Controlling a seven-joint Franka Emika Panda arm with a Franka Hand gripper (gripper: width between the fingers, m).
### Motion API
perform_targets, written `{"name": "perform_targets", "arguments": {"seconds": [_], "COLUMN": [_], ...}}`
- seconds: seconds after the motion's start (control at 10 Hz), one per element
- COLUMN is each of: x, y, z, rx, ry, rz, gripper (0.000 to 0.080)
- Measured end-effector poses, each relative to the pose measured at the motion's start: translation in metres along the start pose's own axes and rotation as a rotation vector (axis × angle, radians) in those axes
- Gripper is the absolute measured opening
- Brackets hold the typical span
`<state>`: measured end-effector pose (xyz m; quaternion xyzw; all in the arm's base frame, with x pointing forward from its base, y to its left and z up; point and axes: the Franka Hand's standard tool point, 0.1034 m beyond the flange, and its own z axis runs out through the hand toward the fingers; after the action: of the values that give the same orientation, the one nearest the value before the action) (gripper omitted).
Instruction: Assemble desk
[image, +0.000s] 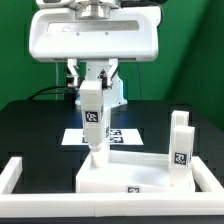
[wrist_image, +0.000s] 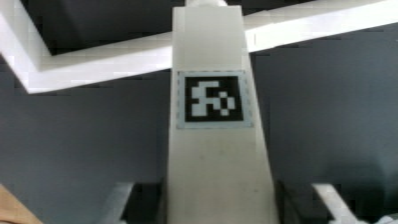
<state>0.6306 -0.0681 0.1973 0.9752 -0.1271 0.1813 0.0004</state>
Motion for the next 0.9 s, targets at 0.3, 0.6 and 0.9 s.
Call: {"name": "perform_targets", "arguments": {"seconds": [0.3,0.6,0.9], "x": [-0.001,-0.018,-0.035], "y": [0.000,-0.015,-0.015], "z": [0.002,0.000,0.010], "rx": [-0.002,-0.011,-0.025], "ry": [-0.003,0.109,0.149], "rz": [-0.003,0.056,0.090], "gripper": [0.0289,0.0289,0.0289]}}
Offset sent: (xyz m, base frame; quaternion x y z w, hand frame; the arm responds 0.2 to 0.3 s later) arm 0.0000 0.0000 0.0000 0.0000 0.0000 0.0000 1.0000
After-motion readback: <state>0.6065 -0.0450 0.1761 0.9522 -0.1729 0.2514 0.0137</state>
